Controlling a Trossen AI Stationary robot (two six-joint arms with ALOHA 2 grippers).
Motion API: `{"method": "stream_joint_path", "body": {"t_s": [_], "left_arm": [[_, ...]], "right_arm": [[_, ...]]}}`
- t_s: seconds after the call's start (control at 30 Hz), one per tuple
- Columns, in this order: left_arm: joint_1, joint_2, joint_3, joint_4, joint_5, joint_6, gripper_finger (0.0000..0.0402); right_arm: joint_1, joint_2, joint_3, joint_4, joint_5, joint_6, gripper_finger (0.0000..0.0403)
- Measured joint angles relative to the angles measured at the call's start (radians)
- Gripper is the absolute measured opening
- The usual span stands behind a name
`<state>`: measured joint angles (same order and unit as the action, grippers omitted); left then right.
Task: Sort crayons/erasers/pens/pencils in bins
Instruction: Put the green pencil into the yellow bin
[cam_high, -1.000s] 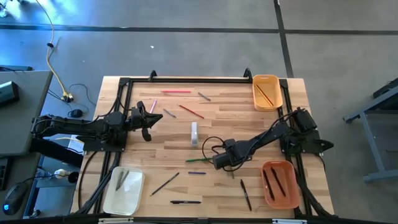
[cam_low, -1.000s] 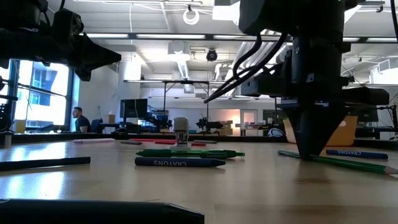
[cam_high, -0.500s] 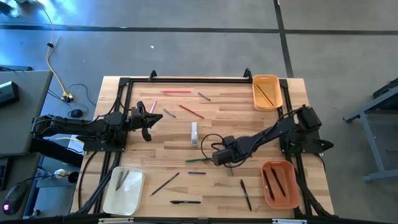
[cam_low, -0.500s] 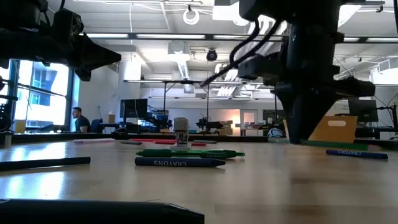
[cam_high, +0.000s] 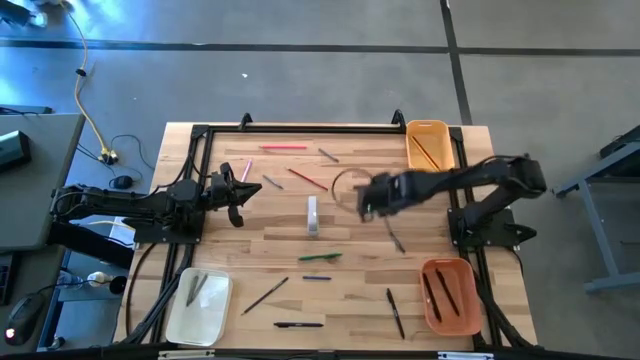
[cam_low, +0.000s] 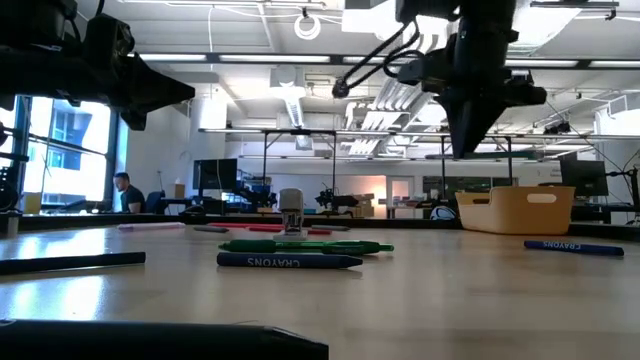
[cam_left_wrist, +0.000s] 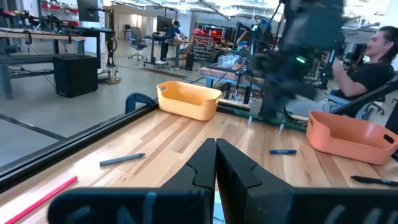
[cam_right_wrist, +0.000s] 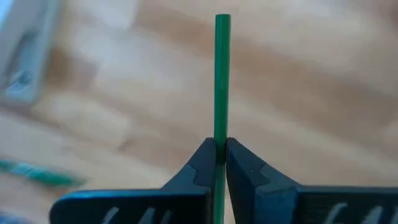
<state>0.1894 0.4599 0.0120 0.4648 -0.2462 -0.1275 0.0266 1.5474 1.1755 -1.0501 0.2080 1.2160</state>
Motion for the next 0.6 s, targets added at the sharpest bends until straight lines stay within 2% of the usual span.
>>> {"method": "stream_joint_path", "body": {"t_s": [0.23, 0.47, 0.6], "left_arm": [[0.0, 0.0, 0.0, 0.0, 0.0, 0.0, 0.0001], [0.0, 0.0, 0.0, 0.0, 0.0, 0.0, 0.0001], [0.0, 0.0, 0.0, 0.0, 0.0, 0.0, 0.0]], "right_arm": [[-0.345, -0.073, 0.0, -0.123, 0.098, -0.357, 0.0008], [-0.685, -0.075, 0.0, -0.046, 0.159, -0.72, 0.0008], [-0.816, -0.075, 0.0, 0.015, 0.158, -0.863, 0.0008]]}}
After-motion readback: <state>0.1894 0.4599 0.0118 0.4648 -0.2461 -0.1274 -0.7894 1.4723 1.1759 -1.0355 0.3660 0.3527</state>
